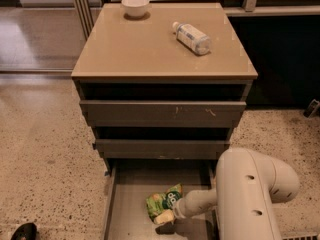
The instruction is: Pick green rice chip bag from bottom drawer and place on counter
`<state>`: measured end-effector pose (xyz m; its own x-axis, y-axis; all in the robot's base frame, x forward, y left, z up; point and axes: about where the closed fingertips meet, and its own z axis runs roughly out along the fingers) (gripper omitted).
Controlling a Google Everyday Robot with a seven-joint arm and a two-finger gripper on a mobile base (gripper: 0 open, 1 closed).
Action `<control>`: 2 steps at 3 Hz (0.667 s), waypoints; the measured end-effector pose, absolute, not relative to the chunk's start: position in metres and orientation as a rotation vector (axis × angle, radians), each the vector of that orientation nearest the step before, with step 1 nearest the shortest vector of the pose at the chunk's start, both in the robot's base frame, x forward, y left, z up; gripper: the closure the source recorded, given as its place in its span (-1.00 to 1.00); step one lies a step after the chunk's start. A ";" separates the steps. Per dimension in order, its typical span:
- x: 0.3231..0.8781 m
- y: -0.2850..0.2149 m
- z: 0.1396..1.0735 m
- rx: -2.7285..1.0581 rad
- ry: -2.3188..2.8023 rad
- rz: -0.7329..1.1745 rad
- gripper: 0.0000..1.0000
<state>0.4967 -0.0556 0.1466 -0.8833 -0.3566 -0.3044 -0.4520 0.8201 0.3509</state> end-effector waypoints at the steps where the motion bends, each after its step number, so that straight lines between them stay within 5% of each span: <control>1: 0.505 -0.039 0.129 -0.626 2.811 0.609 -1.00; 2: 0.506 -0.038 0.128 -0.627 2.810 0.608 -1.00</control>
Offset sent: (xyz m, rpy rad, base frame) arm 0.0236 0.0309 -0.0347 -0.0292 0.0411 -0.0034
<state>0.5061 -0.0381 0.1284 -0.8902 -0.3622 -0.2762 -0.4440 0.8253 0.3488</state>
